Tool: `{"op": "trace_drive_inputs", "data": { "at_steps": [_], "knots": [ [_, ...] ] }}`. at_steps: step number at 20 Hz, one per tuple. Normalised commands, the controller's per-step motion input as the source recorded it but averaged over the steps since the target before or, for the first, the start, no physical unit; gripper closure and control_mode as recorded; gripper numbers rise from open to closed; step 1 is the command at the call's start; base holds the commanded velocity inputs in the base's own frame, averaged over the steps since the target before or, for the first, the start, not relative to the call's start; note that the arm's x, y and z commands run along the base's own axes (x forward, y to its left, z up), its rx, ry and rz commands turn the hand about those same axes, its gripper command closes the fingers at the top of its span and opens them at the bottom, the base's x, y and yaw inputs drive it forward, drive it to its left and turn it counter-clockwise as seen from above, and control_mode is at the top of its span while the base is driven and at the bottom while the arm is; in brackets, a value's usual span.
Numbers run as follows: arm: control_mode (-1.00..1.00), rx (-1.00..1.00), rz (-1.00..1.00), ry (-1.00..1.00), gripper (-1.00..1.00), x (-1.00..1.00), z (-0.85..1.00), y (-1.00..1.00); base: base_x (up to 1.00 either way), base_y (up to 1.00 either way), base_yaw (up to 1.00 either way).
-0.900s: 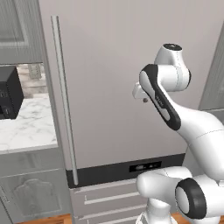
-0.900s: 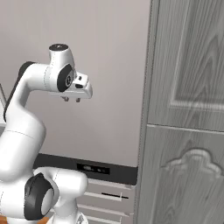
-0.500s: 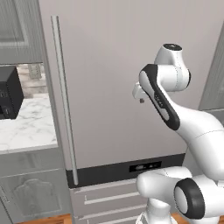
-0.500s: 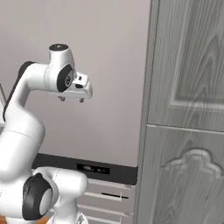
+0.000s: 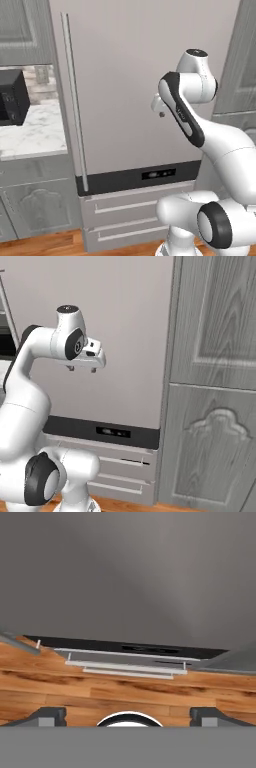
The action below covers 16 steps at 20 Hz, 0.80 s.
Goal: Gather the lime and eggplant from the fridge and place them on a tray on the dining counter. Then gather the chicken drumsticks from the fridge and place them on the other tray.
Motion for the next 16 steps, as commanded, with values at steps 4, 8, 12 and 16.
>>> {"op": "trace_drive_inputs", "data": {
  "at_steps": [4, 8, 12, 16],
  "knots": [
    [1.00, 0.00, 0.00, 0.00, -1.00, 0.00, 0.00, 0.00, -0.38, 0.63, -0.01],
    [1.00, 0.00, 0.00, 0.00, -1.00, 0.00, 0.00, 0.00, -0.27, 0.80, -0.01],
    [1.00, 0.00, 0.00, 0.00, -1.00, 0.00, 0.00, 0.00, -0.03, 0.75, 0.00],
    [1.00, 0.00, 0.00, 0.00, -1.00, 0.00, 0.00, 0.00, 0.00, 0.61, 0.00]
  ]
}}
